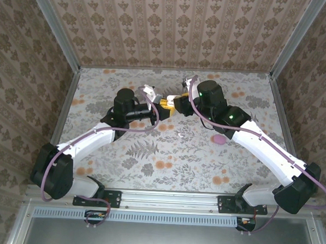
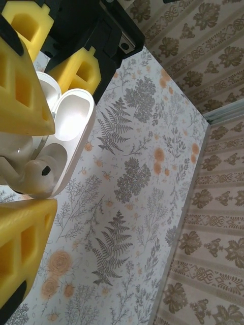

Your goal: Insert the wireless bluetooth earbuds into the charging case

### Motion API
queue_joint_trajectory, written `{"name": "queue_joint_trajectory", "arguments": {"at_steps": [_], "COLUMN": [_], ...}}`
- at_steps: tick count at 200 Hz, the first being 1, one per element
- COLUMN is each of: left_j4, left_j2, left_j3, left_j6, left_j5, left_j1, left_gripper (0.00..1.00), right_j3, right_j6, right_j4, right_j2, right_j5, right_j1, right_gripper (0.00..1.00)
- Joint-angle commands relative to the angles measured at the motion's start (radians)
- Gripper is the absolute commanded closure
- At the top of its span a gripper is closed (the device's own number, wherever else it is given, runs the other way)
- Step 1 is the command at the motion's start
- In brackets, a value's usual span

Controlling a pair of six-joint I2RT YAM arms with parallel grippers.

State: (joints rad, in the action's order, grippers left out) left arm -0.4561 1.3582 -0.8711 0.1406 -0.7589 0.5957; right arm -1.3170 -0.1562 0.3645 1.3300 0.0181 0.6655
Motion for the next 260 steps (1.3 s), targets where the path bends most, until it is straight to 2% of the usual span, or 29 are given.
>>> {"name": "queue_joint_trajectory", "arguments": {"at_steps": [1,151,219,260], "left_j4": [-0.047,-0.044,-0.043,-0.046], "left_j2": [-0.019,-0.02,-0.025,-0.03], "left_j3": [-0.037,-0.038,-0.035,-0.033], "left_j6": [0.015,0.011,0.008,0.006], "left_j5": [0.006,0.004,0.003,0.002], "left_j1": [0.003,0.001,0.001,0.001], "left_gripper": [0.77,0.77,0.76,0.77], "right_j3": [0.016,0.021,0.018,0.027], "right_j6": [-0.006,-0.135,-0.173,-0.255], "right_j4": [0.0,-0.016,-0.005,-0.046], "right_j2": [-0.025,-0.049,-0.061,-0.071], "right_j5": [-0.096,-0.259,-0.176,-0.348], "right_j1": [0.01,-0.047,-0.067,-0.125], "right_gripper": [0.6,0.58,0.58,0.58]}}
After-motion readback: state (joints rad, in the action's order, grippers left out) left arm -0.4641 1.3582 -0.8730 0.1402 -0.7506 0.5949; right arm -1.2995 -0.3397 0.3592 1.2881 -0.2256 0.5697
